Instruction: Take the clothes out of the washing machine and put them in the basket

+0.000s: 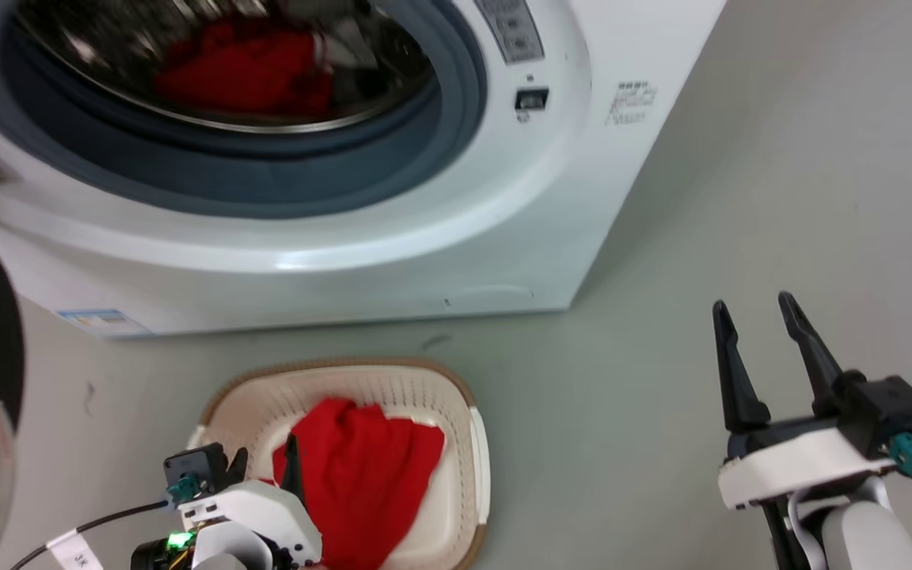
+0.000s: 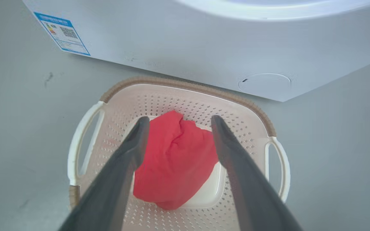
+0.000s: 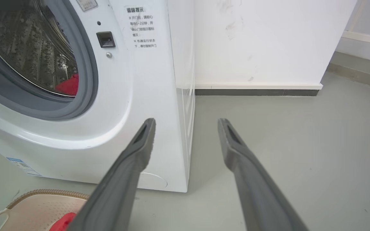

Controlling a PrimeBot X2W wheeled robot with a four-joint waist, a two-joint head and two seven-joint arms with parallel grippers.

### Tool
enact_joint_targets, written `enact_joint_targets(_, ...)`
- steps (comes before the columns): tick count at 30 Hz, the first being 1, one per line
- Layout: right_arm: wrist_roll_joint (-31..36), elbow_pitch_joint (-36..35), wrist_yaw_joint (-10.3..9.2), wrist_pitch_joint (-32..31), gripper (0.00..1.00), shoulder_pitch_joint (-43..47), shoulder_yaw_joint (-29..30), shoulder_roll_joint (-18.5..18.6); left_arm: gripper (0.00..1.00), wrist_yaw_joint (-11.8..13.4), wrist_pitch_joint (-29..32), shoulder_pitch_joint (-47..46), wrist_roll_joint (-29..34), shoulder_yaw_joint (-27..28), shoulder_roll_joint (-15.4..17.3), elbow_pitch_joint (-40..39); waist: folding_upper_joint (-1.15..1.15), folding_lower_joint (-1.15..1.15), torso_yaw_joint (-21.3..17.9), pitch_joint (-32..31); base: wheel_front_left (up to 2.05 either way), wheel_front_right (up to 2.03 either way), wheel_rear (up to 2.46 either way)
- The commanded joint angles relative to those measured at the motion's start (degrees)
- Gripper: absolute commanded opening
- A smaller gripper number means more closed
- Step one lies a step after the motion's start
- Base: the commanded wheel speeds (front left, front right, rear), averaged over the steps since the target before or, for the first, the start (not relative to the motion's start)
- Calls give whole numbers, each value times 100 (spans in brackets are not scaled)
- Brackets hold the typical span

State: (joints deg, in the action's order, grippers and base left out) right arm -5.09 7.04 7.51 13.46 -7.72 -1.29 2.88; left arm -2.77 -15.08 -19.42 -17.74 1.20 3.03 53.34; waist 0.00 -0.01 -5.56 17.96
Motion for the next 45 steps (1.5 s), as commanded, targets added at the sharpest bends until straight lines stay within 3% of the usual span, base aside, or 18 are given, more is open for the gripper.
enact_joint_targets(1, 3, -69, -4, -44, 100, 155, 47, -2, 100, 7, -13, 155, 53, 44, -12, -227, 0, 1, 193, -455, 0, 0, 0)
enact_joint_targets(8, 40, -273, -4, -180, 100, 419, 254, -3, 100, 3, -14, 517, -7, -69, -16, -1264, 0, 1, 361, -799, 0, 0, 0)
enact_joint_targets(19, 138, -631, -3, -364, 100, 649, 524, -3, 100, 360, -13, 787, 441, -542, -16, -3342, 0, 1, 572, -992, 0, 0, 0)
enact_joint_targets(25, 148, -777, -4, -424, 100, 667, 604, -3, 100, 439, -13, 558, 761, -656, -15, -3907, 0, 1, 603, -936, 0, 0, 0)
enact_joint_targets(33, 126, -1017, -4, -476, 100, 424, 547, -2, 100, 314, -14, -437, 962, -628, 9, -3546, 0, 1, 550, -427, 0, 0, 0)
enact_joint_targets(45, -9, -1121, -4, -357, 100, -86, 252, -3, 100, 188, -13, -2383, 1096, -492, 333, -2191, 0, 1, 119, 753, 0, 0, 0)
